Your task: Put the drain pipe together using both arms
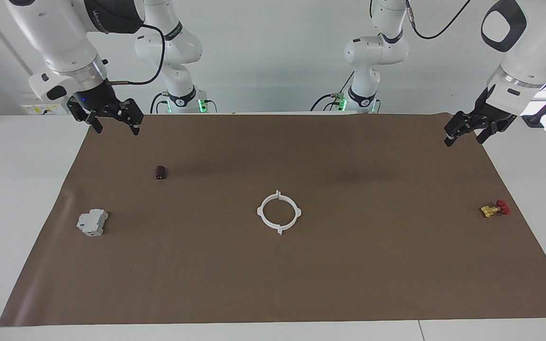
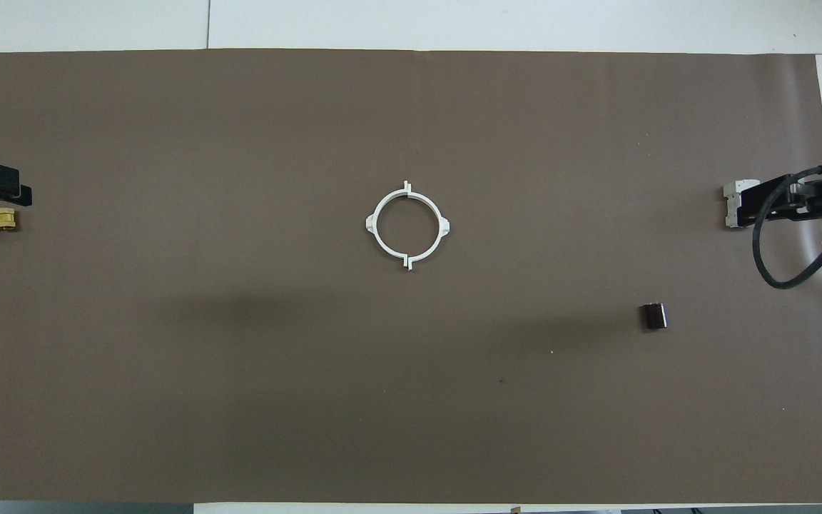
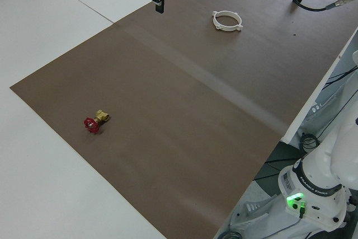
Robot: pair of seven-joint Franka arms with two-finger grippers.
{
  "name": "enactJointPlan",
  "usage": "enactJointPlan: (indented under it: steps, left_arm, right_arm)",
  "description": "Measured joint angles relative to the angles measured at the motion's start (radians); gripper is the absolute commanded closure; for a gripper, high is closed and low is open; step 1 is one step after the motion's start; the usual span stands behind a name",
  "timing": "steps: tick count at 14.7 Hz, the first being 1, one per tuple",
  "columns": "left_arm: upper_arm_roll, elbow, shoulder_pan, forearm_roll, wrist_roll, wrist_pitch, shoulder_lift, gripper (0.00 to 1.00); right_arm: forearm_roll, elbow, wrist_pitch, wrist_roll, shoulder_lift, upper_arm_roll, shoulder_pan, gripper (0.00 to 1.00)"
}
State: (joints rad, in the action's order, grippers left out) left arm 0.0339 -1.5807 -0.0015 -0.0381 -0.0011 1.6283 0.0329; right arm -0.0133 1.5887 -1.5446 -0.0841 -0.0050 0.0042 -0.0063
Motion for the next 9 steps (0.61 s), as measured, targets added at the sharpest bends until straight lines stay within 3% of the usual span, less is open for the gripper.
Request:
enactJointPlan:
  steps: [9]
  left_arm:
    - [-0.001, 0.005, 0.000, 0.000, 0.002, -0.074, -0.012, 0.00]
  right_arm:
    - [0.000, 0.000, 0.000, 0.000, 0.000, 0.000, 0.000, 0.00]
